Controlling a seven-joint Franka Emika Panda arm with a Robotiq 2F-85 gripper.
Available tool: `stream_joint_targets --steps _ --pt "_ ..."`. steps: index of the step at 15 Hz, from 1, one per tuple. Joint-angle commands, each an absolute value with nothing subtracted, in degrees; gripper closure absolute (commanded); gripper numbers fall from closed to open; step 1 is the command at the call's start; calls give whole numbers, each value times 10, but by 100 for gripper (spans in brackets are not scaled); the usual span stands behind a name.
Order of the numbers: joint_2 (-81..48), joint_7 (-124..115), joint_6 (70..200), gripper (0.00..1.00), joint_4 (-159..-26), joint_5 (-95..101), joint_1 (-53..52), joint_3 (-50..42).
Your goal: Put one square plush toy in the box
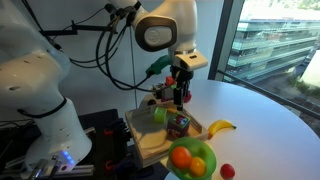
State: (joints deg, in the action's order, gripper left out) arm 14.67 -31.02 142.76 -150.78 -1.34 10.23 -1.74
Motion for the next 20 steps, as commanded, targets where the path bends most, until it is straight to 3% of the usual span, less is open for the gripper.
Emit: stream_joint_targets --steps 1,16,20 --pt "172 -288 1387 0 -1508 -39 83 -13" --pt "224 -193 1078 0 -1418 -64 9 15" --pt "246 -192 1047 0 -1405 -58 5 27"
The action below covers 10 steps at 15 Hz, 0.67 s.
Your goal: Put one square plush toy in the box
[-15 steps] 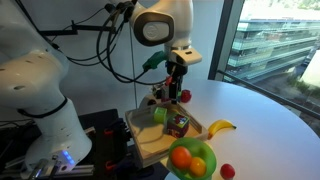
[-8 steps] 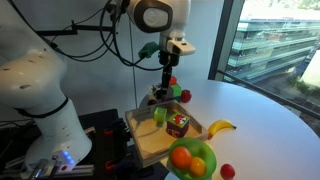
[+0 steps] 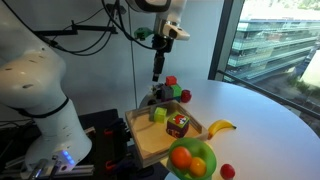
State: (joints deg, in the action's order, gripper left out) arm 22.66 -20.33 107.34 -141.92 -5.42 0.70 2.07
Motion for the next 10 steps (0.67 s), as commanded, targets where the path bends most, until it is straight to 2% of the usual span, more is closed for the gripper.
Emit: stream_joint_targets --steps 1,10 --pt "253 -192 1053 0 -1407 -56 6 31" --pt "280 -200 1083 0 -1414 -54 8 53"
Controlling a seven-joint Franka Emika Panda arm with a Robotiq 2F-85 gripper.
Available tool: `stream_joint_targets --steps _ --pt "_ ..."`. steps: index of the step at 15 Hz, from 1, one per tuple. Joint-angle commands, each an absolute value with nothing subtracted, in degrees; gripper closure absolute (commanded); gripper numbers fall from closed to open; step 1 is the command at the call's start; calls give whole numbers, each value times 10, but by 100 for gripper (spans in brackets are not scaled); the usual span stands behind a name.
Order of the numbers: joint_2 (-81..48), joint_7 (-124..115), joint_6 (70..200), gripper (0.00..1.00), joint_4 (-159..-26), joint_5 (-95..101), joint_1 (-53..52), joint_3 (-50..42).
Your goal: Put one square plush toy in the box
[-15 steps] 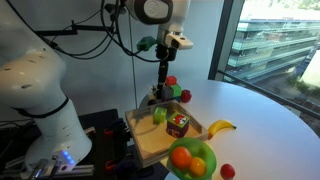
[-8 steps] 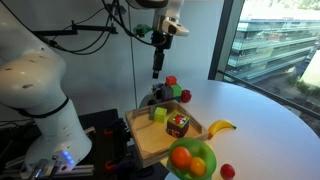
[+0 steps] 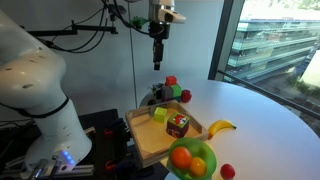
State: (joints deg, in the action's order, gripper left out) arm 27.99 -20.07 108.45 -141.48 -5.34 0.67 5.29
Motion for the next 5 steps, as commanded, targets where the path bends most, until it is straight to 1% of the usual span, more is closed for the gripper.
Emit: stream_joint_targets --steps 1,5 --pt "281 -200 1084 0 -1414 -54 8 54" --pt "279 -200 1084 0 -1416 -54 8 54"
